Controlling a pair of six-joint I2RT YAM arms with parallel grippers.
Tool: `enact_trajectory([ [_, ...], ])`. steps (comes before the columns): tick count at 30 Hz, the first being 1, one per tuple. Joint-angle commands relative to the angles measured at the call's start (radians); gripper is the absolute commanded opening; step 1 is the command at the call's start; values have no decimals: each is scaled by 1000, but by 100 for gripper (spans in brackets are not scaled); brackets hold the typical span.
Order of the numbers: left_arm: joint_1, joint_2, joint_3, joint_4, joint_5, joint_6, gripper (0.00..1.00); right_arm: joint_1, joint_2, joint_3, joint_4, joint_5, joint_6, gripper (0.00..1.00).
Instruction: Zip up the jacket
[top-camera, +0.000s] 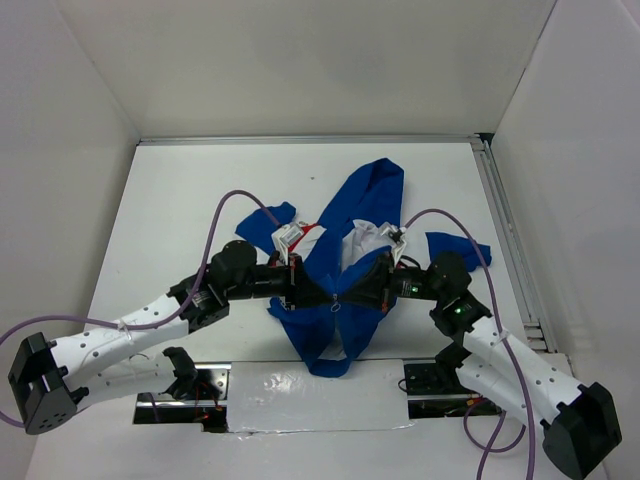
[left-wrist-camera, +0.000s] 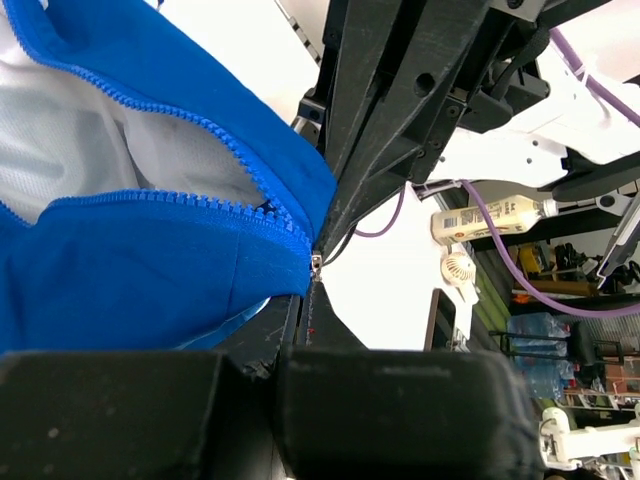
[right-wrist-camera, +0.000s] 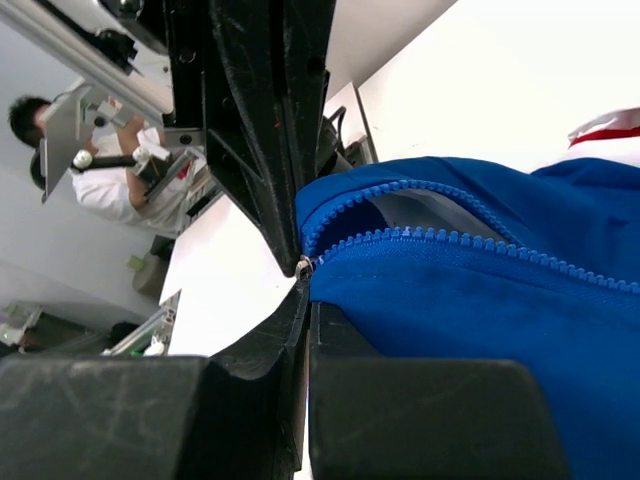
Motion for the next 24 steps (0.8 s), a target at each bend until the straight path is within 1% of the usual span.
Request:
enact_trajectory([
  [1, 0, -12, 1, 112, 33, 29, 0, 14, -24, -4, 99, 57, 30, 0],
  [5, -2, -21, -32, 65, 24, 55, 0, 12, -56, -9, 101, 143, 56, 0],
  [10, -6, -21, -50, 19, 5, 63, 0, 11, -36, 22, 108, 134, 74, 0],
  [12, -28, -20, -44, 3, -21, 80, 0, 12, -27, 33, 75, 143, 67, 0],
  [16, -69, -36, -46, 3, -35, 119, 0, 11, -12, 50, 9, 209, 53, 0],
  [19, -85, -56, -53, -15, -58, 107, 0, 11, -1, 73, -33, 241, 44, 0],
  [20, -82, -64, -53, -23, -67, 97, 0, 11, 5, 89, -116, 258, 6, 1],
  [21, -83, -66, -53, -34, -76, 86, 0, 12, 17, 129, -176, 264, -16, 6],
  [22, -83, -66, -50, -50, -104, 64, 0, 17, 33, 145, -273, 269, -39, 11],
  [23, -83, -67, -49, -54, -108, 63, 0, 23, 39, 155, -309, 275, -79, 19],
  [24, -83, -66, -47, -52, -115, 55, 0, 29, 42, 163, -339, 281, -85, 24],
])
